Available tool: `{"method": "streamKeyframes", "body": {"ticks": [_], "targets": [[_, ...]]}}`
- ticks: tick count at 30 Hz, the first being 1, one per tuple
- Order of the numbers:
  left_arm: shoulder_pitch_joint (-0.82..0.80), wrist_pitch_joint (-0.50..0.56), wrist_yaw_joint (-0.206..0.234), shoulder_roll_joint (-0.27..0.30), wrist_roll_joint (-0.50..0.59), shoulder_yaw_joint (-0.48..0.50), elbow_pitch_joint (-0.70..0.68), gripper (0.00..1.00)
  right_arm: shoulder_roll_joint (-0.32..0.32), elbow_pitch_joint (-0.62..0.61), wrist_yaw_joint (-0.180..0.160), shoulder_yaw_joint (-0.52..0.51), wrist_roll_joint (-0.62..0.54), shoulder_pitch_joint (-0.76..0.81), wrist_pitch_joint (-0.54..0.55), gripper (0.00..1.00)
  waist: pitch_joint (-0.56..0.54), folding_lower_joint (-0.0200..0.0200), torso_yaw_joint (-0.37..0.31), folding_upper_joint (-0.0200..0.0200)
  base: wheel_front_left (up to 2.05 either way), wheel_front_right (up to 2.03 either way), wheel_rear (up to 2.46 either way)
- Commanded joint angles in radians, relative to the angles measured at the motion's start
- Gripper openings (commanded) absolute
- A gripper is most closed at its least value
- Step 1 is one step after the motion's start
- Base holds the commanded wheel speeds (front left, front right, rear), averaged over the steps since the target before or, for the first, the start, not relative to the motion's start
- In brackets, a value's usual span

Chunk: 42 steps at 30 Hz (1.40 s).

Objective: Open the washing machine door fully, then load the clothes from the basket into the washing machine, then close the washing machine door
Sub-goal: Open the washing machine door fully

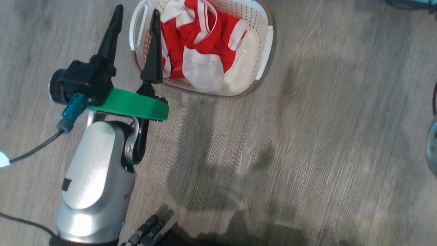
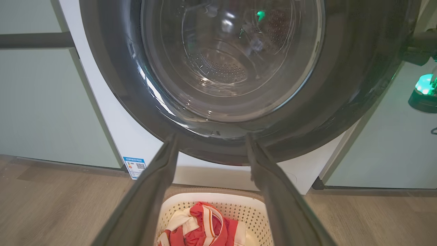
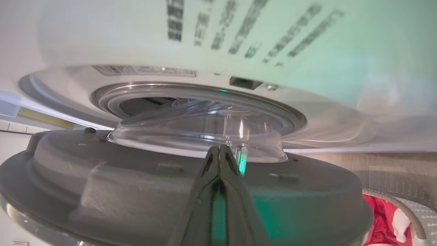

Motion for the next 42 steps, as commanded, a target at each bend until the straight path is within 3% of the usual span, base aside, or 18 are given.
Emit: {"method": "streamKeyframes", "body": {"ticks": [1,24,32,42], "targets": [[0.021,-0.005,-0.007,0.017,0.011,0.04,-0.021,1.0,0.04,-0.047,0.001,0.019,0.011,0.017,0.034,0.0,-0.024,0.0,-0.005,-0.0001,0.0,0.0,0.0],[0.129,-0.005,-0.02,0.01,0.018,0.048,0.061,1.0,0.086,-0.213,0.001,0.076,0.113,0.366,0.222,0.0,-0.238,0.0,0.051,-0.0001,0.0,0.0,0.0],[0.172,-0.005,-0.013,0.008,0.005,0.053,0.084,1.0,0.089,-0.255,0.001,0.171,0.207,0.486,0.253,0.0,-0.31,0.0,0.1,-0.0001,0.0,0.0,0.0],[0.192,-0.005,-0.005,0.008,-0.008,0.048,0.11,1.0,0.089,-0.278,0.001,0.341,0.316,0.55,0.216,0.0,-0.344,0.0,0.155,-0.0001,0.0,0.0,0.0]]}}
